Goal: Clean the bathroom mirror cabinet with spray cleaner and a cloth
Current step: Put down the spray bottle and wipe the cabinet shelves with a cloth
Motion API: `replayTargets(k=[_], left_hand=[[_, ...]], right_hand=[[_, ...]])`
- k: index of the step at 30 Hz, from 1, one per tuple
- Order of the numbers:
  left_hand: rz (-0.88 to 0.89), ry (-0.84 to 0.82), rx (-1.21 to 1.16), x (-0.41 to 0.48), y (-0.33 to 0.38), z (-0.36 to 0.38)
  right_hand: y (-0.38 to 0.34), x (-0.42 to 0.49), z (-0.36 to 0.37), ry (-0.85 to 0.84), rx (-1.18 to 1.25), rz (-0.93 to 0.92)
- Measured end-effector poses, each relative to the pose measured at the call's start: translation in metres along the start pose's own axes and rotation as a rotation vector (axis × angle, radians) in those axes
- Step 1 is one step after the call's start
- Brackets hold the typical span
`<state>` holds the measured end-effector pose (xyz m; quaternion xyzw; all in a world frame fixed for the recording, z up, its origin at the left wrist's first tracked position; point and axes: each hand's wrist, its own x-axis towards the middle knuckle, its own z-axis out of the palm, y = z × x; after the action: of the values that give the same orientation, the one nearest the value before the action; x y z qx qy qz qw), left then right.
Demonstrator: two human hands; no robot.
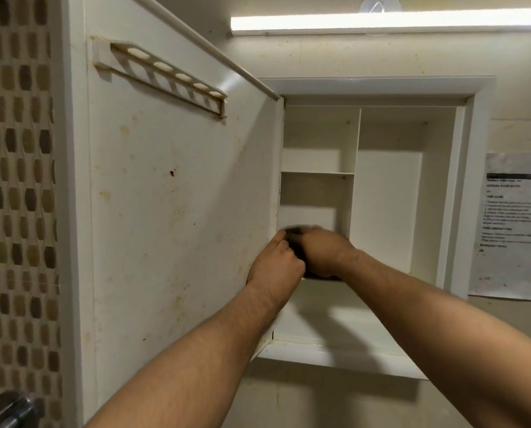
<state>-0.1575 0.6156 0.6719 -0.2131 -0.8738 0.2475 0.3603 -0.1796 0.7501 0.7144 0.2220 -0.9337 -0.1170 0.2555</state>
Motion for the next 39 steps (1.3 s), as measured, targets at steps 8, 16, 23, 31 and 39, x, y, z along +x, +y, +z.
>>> replayTargets(k=[8,16,23,31,39], left_hand=[[0.0,0.022,-0.007,-0.001,0.001,0.004],[-0.016,-0.017,-0.021,0.001,0.002,-0.002],[-0.024,0.0,0.032,0.002,0.005,0.0],[-0.002,-0.145,0.074,0.006,0.005,-0.016],[0.045,-0.128,0.075,-0.008,-0.011,-0.025]], right_hand=[[0.002,0.034,0.016,0.237,-0.205,0.021],[0.009,0.015,0.013,-0.112,-0.115,-0.241],[0.011,0.04,-0.001,0.139,-0.124,0.005],[-0.004,0.006,0.021,-0.183,0.167,-0.088],[-0.001,0.025,-0.023,-0.536,0.039,0.092]])
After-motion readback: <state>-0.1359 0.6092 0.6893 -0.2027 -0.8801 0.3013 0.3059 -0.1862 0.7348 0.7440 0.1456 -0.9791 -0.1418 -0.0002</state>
